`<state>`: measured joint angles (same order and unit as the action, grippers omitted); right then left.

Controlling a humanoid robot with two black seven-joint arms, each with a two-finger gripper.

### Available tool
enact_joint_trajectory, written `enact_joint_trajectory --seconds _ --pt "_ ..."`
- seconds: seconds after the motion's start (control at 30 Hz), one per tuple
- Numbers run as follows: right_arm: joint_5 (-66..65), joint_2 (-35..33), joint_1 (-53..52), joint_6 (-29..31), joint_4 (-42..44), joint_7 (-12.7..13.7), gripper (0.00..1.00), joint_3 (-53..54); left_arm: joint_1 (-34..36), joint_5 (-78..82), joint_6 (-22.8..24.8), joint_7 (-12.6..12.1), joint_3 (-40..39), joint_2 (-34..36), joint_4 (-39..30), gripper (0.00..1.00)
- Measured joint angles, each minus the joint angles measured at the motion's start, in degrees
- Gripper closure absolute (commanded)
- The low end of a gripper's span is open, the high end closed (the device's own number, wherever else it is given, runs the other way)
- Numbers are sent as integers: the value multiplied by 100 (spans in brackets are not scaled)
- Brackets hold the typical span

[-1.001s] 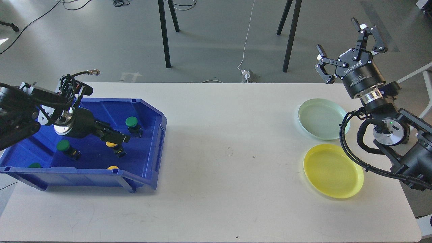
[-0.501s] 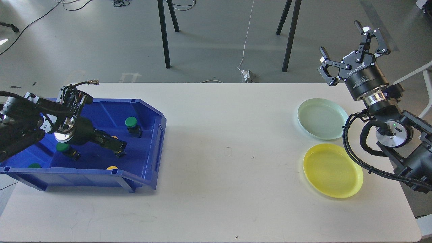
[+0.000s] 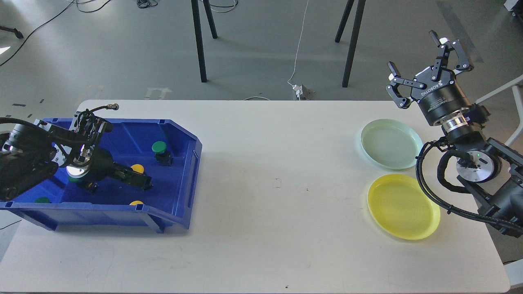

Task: Pass button and place on color plate
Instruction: 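Lower the left gripper into the bin and grasp a yellow button, then lift the yellow button out of the bin with the left gripper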

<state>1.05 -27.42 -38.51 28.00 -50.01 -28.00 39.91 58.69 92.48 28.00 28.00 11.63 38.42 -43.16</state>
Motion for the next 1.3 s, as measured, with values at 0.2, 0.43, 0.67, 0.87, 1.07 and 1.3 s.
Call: enact_joint_trajectory --seconds 0.2,0.43,0.67,0.87,1.07,1.3 --pt "0 -1 1 0 0 0 1 10 -24 -15 -24 0 -6 -32 9 18" --pt "0 -10 38 0 0 0 1 33 -24 -64 -245 0 -32 -87 43 20" --pt "0 -39 81 0 0 0 1 43 -24 -72 -340 0 -38 -158 223 31" --pt "0 -79 119 0 0 0 1 50 -33 -19 -423 0 0 -159 229 58" --pt "0 -88 124 0 0 0 1 61 -143 -51 -534 0 -27 -228 273 62" --pt "0 -88 146 0 0 0 1 62 -172 -56 -550 1 -25 -241 285 81"
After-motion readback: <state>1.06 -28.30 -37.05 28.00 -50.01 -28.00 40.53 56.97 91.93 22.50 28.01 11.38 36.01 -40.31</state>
